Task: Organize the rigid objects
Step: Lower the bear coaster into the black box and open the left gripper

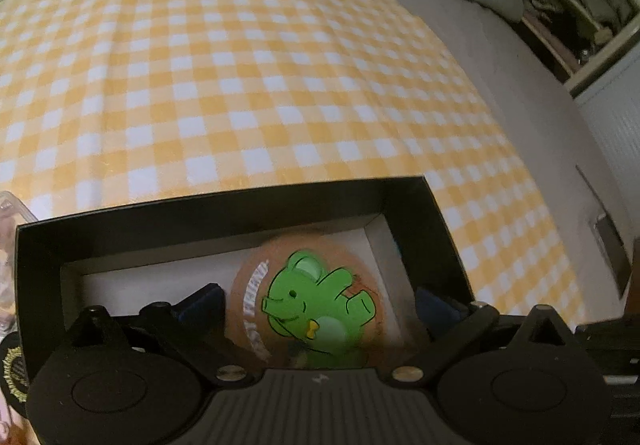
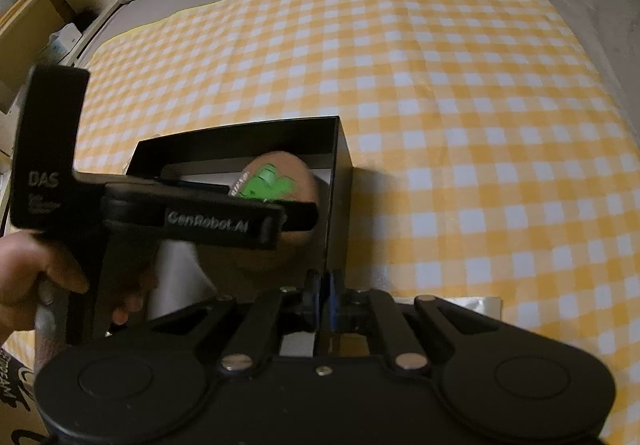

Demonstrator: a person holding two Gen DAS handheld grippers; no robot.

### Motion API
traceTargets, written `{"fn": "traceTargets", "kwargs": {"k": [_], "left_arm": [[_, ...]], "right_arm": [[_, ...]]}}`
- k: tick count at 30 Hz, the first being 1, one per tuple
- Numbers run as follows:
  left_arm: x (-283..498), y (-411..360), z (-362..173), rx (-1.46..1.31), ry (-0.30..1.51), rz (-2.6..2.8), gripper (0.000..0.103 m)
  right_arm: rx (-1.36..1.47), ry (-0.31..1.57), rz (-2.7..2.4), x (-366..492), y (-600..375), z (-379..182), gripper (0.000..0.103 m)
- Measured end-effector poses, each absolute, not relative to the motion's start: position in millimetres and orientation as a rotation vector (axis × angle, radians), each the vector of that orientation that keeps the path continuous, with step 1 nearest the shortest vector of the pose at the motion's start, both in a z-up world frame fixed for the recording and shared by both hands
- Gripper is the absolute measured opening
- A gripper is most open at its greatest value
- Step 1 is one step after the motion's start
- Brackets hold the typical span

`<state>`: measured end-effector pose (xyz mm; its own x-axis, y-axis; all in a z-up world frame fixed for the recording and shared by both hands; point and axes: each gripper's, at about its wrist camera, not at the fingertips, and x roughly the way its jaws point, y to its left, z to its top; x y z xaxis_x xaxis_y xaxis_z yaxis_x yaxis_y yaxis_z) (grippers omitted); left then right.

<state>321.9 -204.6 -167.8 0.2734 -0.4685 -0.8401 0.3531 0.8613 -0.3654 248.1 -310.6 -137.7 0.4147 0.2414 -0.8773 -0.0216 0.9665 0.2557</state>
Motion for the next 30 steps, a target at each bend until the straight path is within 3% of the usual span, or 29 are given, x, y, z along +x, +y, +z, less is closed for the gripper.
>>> {"fn": "traceTargets", "kwargs": {"k": [16,30], "left_arm": [[320.6,-189.8,-160.2,-0.245,1.209,-0.574,0.102],[279.5,-168.4,-83.6,-0.092,1.028,-0.585,0.102]], "right_arm": [[0.204,1.130,0.172,249.6,-308.8,-137.6,0.006],[0.179,1.123,0.175,248.6,-305.9,-136.8,0.006]]}}
